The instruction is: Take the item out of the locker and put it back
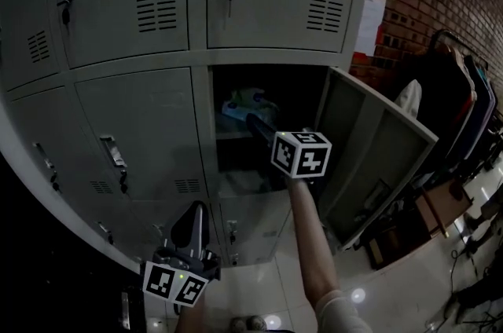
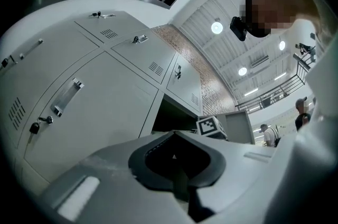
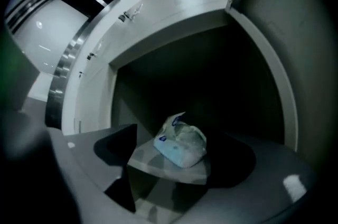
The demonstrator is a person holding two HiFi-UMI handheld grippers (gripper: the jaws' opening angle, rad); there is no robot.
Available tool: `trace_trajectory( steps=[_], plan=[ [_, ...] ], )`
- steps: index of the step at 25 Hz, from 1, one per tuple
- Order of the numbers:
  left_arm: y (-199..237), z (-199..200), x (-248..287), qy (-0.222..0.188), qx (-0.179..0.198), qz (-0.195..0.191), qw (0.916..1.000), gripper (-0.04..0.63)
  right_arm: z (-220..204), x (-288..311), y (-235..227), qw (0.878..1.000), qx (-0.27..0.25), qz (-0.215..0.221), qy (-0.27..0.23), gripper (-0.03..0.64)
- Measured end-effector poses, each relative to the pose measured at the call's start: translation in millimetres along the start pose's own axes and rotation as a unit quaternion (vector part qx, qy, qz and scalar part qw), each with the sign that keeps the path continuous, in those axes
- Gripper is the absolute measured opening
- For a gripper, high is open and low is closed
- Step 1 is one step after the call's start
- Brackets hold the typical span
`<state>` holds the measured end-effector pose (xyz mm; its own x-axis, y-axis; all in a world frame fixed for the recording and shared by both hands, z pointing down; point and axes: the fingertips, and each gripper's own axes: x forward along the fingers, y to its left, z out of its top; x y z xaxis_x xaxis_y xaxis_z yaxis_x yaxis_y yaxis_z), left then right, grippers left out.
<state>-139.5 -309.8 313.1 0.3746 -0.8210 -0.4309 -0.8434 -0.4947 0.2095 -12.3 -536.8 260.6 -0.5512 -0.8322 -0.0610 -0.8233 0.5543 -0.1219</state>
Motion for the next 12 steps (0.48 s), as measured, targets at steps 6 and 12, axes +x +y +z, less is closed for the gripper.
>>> trace_trajectory(
  steps=[6,12],
  plan=[
    [16,0,4,-0.001,0.001,0.012,0.9999,0.005,-15,35,-30,0.998,-0.025,-0.026,0.056,0.407],
    [30,0,9,-0.009,-0.008,0.025,0.9996,0.005,-22,41,-21,0.993,-0.085,-0.019,0.079,0.011]
  ],
)
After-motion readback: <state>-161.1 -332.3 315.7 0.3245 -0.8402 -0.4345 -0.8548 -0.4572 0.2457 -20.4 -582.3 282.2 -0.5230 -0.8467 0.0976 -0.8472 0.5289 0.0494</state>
